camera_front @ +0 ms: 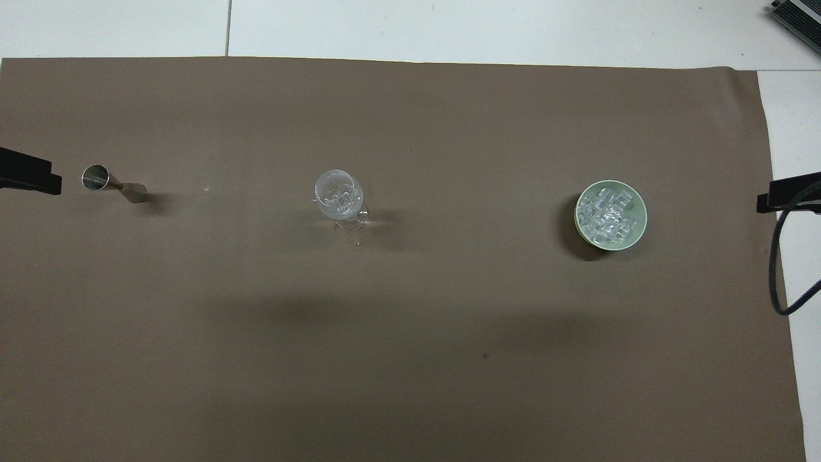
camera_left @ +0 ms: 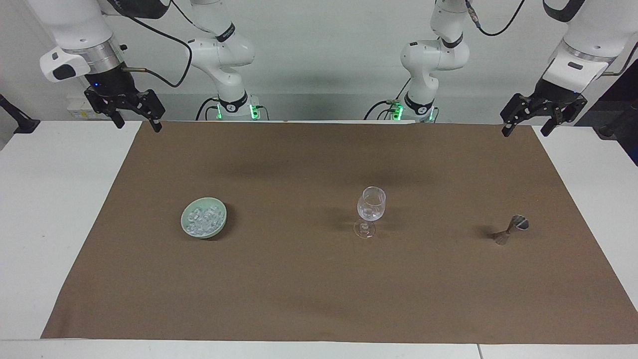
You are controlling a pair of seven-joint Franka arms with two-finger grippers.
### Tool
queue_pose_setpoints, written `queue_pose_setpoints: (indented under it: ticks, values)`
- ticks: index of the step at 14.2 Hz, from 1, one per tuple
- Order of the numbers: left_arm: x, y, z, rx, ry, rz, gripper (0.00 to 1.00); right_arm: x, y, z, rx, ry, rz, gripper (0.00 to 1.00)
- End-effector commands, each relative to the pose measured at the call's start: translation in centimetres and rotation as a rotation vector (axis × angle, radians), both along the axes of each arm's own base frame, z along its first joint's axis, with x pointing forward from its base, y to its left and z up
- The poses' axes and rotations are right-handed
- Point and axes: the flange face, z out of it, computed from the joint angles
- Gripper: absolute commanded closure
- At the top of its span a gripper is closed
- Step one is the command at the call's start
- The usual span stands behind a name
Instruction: Pour wine and add ice with both arms
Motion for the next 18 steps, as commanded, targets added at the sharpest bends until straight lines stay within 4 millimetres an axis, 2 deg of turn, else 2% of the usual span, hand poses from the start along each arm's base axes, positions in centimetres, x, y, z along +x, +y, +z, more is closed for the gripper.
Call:
queue_pose_setpoints:
  ticks: [1, 7, 10, 14, 18]
  values:
    - [-0.1, -0.4, 0.0, 0.014, 0.001, 0.004, 0.0, -0.5, 0.1, 0.2, 0.027, 0.002, -0.01, 0.0]
    - [-0.1, -0.3, 0.0, 0.019, 0.0, 0.001, 0.0, -0.6, 0.0, 0.3, 0.025, 0.002, -0.002, 0.0]
    - [-0.2, -0.4, 0.1, 0.018, 0.0, -0.001, 0.0, -0.6, -0.5, 0.2, 0.02, 0.0, 0.077, 0.0]
    - [-0.2, -0.4, 0.0, 0.016, 0.007, -0.001, 0.0, -0.7, -1.3, 0.1, 0.02, 0.002, 0.045, 0.0]
    - [0.0, -0.8, -0.2, 0.016, 0.008, -0.004, 0.0, -0.8, -1.3, 0.1, 0.021, 0.009, 0.047, 0.0]
